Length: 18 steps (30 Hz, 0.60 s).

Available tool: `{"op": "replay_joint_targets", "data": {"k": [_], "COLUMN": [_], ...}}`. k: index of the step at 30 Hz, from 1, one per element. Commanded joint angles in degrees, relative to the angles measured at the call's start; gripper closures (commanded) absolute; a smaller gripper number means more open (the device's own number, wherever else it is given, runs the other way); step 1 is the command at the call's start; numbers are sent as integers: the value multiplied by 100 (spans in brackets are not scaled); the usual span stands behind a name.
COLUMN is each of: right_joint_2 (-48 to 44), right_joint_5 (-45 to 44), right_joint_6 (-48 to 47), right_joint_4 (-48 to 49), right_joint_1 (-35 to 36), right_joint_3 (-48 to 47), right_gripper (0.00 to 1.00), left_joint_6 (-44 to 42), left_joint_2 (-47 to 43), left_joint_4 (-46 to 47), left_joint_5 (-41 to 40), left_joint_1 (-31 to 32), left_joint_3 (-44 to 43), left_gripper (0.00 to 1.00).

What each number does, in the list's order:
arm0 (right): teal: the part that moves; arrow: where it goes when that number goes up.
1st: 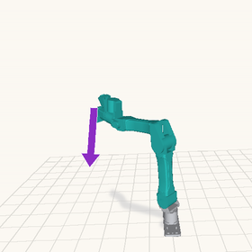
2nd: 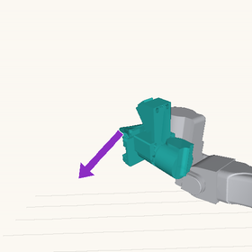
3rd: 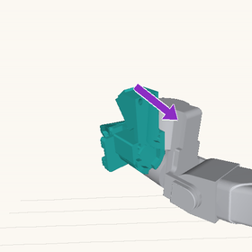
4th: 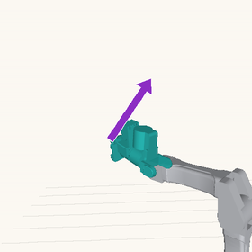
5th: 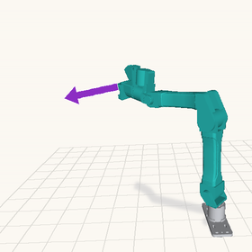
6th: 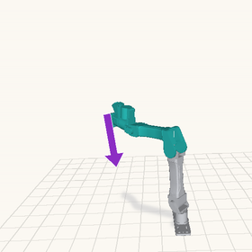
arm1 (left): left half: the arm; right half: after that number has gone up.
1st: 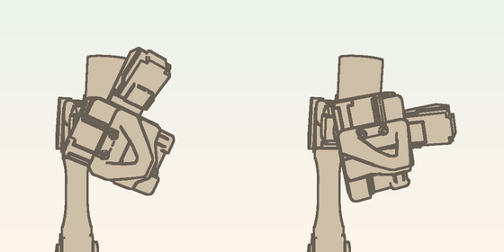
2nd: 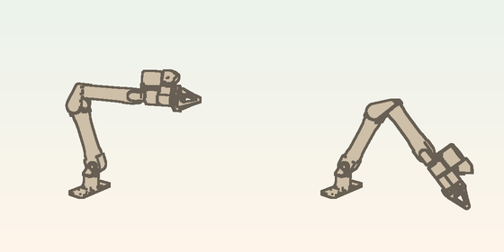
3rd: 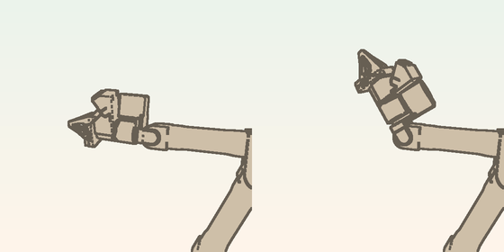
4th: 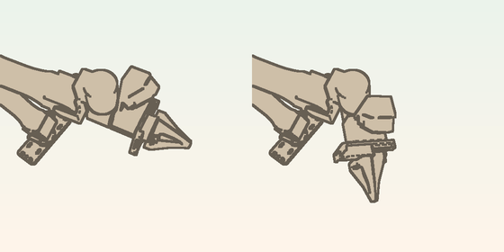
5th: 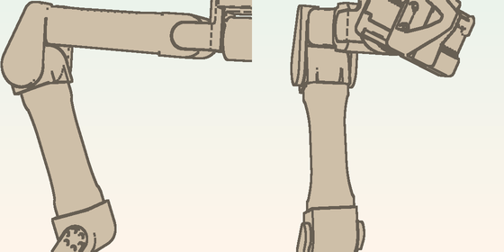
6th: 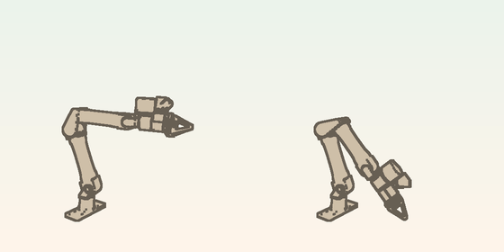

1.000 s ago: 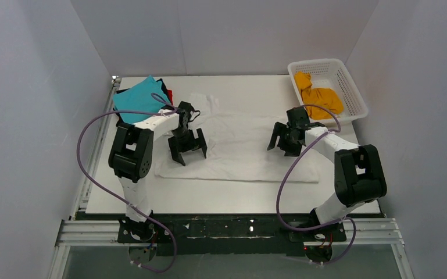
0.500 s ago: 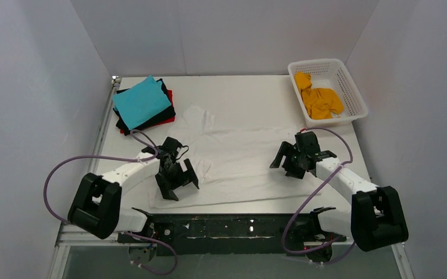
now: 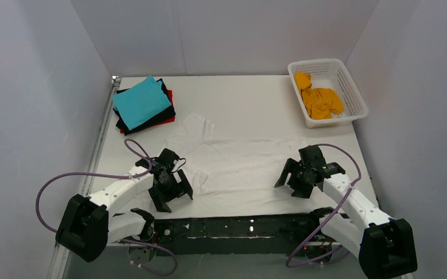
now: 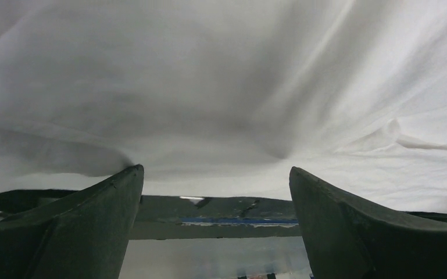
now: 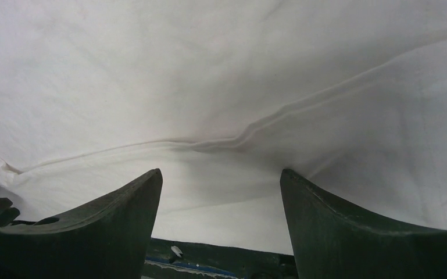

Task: Fold and stack the t-shirts
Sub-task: Fold the flattened tshirt in 1/3 of the way, then grab the side of the flattened tshirt furthest away from the robot with both arms

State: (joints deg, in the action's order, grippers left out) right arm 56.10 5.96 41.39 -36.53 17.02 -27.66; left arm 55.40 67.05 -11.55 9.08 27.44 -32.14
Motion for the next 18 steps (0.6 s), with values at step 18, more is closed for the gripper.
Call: {"op": "replay_joint_targets", "data": {"k": [18], "right_joint_2": [-223], "right_joint_5": [-1532], "right_joint_6": [-629], "right_joint_4": [334], "right_joint_1": [4], "right_joint_3": [-1926], "right_gripper": [4], "left_joint_6": [-2143], "left_joint_2": [2460], "left_joint_4": [-1651], "left_joint_5": [-1206], "left_joint_1": [-656], "left_joint_3": [-4953], "left_gripper": [2]}}
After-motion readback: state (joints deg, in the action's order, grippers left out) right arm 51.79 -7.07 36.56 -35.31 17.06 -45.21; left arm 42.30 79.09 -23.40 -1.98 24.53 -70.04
